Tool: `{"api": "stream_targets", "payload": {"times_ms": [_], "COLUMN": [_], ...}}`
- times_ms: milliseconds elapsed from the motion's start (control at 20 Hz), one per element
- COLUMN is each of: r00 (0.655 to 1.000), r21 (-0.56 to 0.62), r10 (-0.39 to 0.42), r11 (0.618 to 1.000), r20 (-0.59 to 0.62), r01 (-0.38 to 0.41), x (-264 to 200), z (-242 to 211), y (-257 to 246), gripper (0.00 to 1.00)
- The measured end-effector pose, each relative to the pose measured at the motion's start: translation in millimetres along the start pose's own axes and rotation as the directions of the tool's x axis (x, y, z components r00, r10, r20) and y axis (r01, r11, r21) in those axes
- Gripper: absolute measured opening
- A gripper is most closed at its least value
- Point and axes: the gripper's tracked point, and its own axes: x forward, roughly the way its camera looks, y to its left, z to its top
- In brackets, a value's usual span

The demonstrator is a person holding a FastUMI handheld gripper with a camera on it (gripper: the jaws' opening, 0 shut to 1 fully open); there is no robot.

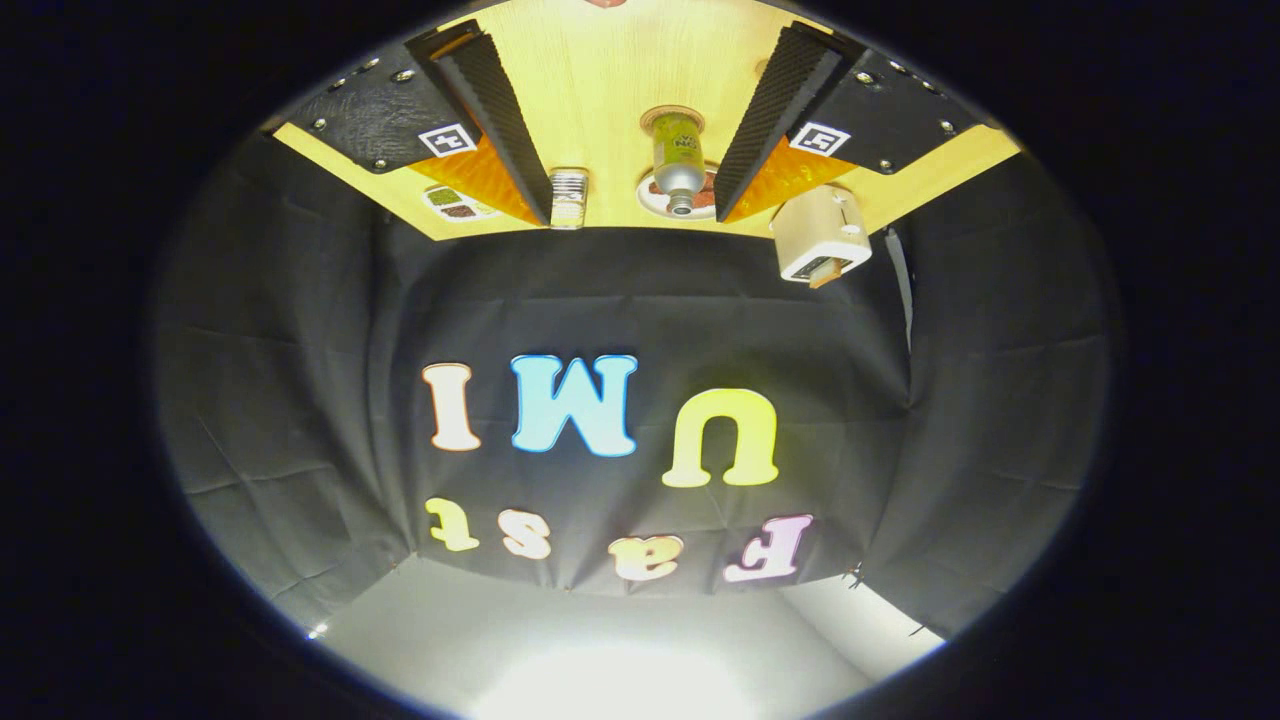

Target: Take the bottle from table, then pour the juice into the cup, finally place the bottle on the coaster

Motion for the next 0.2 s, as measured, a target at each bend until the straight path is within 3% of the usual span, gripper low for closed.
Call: {"api": "stream_targets", "payload": {"times_ms": [200], "r00": [0.999], "r21": [-0.002], "r10": [-0.03], "r11": [1.0], "r20": [0.023], "r01": [0.03], "x": [-8.7], "z": [10.8], "y": [-7.1], "gripper": [0.98]}}
